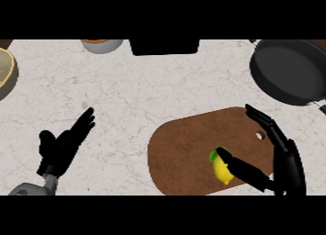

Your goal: Pick the lemon from the cutting board and place it in the pot

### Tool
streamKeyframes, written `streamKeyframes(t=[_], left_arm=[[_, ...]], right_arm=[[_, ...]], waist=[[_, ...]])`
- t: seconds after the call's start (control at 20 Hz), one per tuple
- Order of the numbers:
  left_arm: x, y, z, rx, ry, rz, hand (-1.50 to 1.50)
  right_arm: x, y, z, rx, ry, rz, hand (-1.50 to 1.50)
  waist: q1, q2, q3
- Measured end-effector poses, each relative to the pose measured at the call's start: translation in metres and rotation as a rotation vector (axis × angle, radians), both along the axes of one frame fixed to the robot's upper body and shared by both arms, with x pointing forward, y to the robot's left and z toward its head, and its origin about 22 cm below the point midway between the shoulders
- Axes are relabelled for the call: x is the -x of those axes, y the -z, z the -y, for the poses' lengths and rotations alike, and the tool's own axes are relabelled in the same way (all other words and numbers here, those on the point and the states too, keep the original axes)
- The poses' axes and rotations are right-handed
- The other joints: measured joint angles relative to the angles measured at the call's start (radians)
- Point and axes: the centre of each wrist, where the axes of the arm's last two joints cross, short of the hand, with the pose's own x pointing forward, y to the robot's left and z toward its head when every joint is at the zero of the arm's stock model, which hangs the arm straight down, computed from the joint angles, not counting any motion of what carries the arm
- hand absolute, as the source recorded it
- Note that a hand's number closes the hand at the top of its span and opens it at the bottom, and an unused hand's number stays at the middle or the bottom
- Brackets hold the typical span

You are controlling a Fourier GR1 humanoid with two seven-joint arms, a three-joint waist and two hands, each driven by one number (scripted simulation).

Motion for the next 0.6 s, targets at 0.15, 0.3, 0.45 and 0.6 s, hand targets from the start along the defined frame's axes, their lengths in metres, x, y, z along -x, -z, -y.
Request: streamKeyframes(t=[0.15, 0.3, 0.45, 0.6], left_arm=[[0.001, 0.006, 0.002, 0.000, 0.017, -0.009, 0.00], [-0.005, 0.004, 0.009, -0.002, 0.025, -0.006, 0.00], [-0.005, 0.004, 0.013, 0.001, 0.036, -0.006, 0.00], [-0.003, 0.006, 0.019, 0.001, 0.047, -0.007, 0.00]], right_arm=[[0.034, -0.011, -0.015, 0.007, 0.008, 0.010, -1.50], [0.052, -0.027, -0.017, 0.044, 0.033, -0.091, -1.50], [0.063, -0.043, -0.020, 0.061, 0.060, -0.220, -1.50], [0.065, -0.063, -0.028, 0.051, 0.077, -0.326, -1.50]], waist=[[0.013, 0.004, 0.000], [0.018, 0.006, -0.002], [0.029, 0.008, -0.002], [0.040, 0.011, -0.002]])
